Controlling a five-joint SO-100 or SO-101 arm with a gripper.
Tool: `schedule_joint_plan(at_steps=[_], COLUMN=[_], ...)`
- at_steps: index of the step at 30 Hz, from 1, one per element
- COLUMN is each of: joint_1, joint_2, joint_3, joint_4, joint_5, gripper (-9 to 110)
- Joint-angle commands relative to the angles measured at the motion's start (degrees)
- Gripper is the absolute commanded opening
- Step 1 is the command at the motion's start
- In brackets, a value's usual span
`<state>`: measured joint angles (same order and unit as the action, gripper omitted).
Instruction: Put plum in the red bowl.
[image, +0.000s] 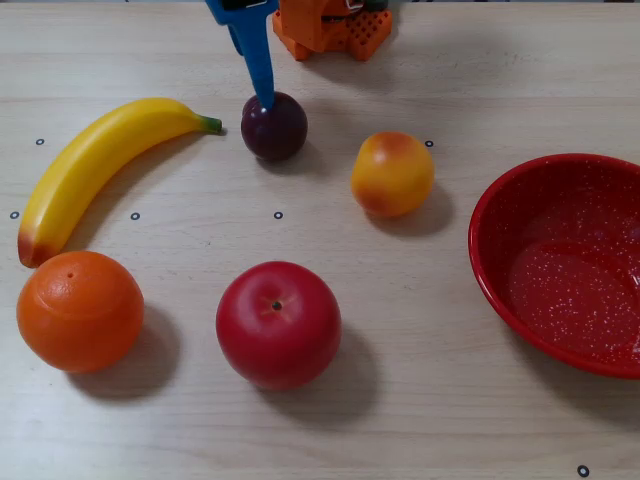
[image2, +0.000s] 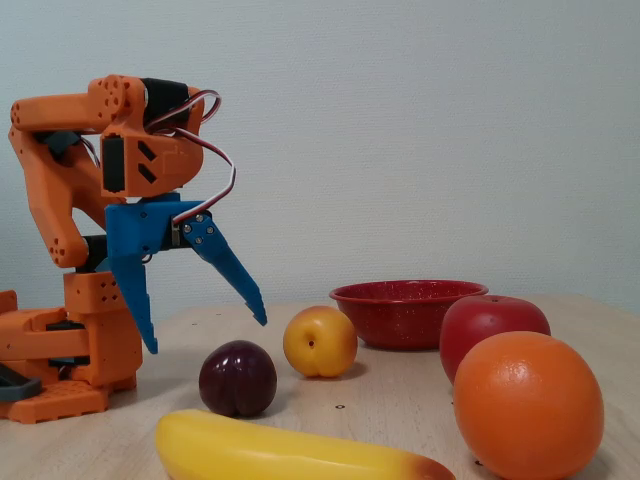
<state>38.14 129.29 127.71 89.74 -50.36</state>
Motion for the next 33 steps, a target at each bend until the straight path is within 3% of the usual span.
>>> schedule_joint_plan(at_steps=[1,11,33], joint_1=[0.0,-5.4,-6.9], joint_2=[0.4,0.2,-6.3], joint_3=[-1.2,1.8,3.3], joint_4=[-1.0,-1.5,-8.7], joint_5=[2.0,8.9,8.3], gripper=[42,43,43])
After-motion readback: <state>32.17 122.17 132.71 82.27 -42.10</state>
